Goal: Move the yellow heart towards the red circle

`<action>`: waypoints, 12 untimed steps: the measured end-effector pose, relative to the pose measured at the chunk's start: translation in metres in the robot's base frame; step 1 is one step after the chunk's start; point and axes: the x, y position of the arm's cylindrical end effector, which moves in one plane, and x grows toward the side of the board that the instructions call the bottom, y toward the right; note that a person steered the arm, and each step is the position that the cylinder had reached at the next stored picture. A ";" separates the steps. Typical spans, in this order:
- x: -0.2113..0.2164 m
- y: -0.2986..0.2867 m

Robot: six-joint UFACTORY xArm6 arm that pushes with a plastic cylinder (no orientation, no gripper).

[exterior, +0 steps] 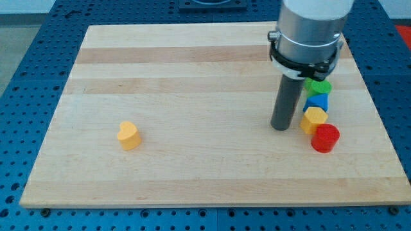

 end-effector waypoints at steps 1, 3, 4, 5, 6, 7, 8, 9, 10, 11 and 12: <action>0.000 0.018; 0.000 0.030; 0.000 -0.003; -0.022 -0.077; -0.040 -0.162; -0.039 -0.258; -0.029 -0.341; -0.009 -0.346; 0.000 -0.309; 0.002 -0.258; 0.000 -0.249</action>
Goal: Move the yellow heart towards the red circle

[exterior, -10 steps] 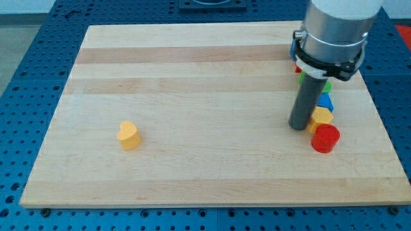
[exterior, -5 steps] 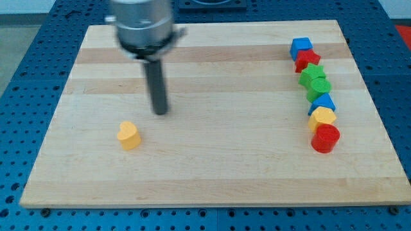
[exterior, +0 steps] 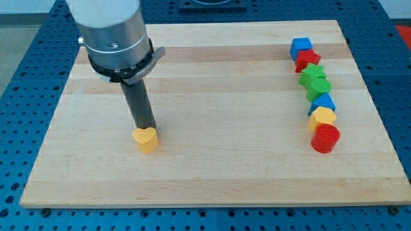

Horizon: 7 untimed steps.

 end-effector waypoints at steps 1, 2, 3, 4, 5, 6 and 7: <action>-0.001 -0.051; 0.011 -0.084; 0.029 -0.056; 0.029 0.006; 0.029 0.069; 0.031 0.137; 0.031 0.164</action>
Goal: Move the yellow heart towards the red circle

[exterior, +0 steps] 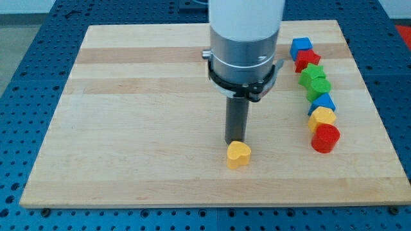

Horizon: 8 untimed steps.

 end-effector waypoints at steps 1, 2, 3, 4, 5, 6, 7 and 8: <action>0.000 -0.035; 0.002 -0.076; 0.023 -0.068; 0.027 -0.015; 0.027 0.043; 0.027 0.046; 0.032 0.023; 0.047 0.018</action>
